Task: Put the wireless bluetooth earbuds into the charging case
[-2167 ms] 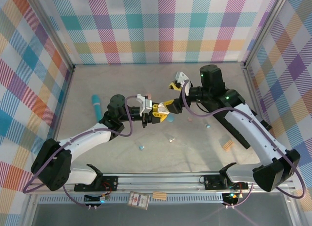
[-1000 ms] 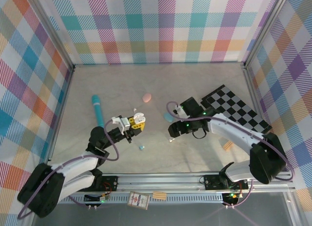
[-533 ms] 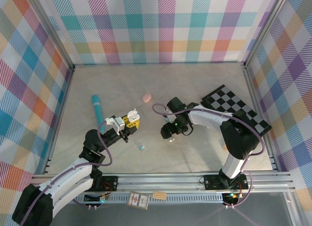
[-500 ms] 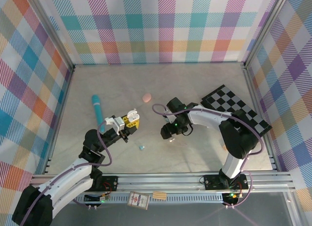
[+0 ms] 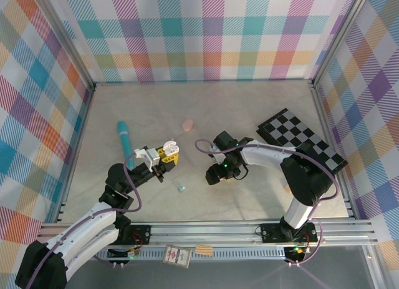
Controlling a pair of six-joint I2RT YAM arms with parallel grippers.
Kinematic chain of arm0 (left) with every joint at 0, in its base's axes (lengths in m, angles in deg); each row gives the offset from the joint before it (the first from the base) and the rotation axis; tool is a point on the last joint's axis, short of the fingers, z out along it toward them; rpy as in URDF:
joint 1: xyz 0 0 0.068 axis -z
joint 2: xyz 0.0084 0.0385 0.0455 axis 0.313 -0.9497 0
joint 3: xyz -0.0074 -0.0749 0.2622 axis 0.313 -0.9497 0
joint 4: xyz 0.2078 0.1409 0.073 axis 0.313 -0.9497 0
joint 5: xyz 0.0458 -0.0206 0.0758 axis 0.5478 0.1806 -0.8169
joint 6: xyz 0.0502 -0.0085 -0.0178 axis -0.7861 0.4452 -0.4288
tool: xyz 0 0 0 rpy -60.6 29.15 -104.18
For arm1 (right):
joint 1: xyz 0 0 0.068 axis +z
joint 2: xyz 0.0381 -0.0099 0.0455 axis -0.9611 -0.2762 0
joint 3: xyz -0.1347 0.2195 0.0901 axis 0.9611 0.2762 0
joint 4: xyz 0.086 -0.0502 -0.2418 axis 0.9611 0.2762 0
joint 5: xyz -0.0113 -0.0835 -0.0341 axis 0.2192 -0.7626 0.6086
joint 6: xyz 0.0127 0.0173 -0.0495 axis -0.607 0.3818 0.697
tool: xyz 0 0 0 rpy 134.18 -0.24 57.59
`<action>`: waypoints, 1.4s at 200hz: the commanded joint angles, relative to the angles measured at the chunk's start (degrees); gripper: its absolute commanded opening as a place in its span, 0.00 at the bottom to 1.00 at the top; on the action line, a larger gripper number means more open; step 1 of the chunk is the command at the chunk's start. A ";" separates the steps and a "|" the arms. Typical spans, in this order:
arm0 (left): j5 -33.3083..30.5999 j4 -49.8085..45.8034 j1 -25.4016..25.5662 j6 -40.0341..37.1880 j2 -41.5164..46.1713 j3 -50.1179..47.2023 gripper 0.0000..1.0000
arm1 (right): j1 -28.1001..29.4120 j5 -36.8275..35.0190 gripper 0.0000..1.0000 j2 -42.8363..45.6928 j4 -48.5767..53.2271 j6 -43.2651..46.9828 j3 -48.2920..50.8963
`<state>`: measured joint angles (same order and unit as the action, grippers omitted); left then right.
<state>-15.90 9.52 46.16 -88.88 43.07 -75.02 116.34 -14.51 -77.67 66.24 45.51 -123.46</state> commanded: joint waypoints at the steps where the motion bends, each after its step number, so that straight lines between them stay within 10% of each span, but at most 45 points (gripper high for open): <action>1: 0.98 1.17 -0.50 -0.23 -0.58 1.68 0.00 | 1.89 1.51 0.72 1.97 2.76 -1.83 0.86; 149: -5.76 -14.68 -0.57 -3.18 10.16 2.75 0.00 | 4.24 -12.45 0.72 -16.54 35.04 -6.09 -27.59; 280: -3.15 -13.16 -0.49 -3.62 8.16 3.16 0.00 | 5.71 -13.03 0.41 -25.15 37.69 -5.46 -33.56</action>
<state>-20.38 -5.12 46.05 -91.50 51.26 -73.45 121.67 -27.93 -101.85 102.51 39.63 -156.02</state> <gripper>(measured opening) 0.215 0.424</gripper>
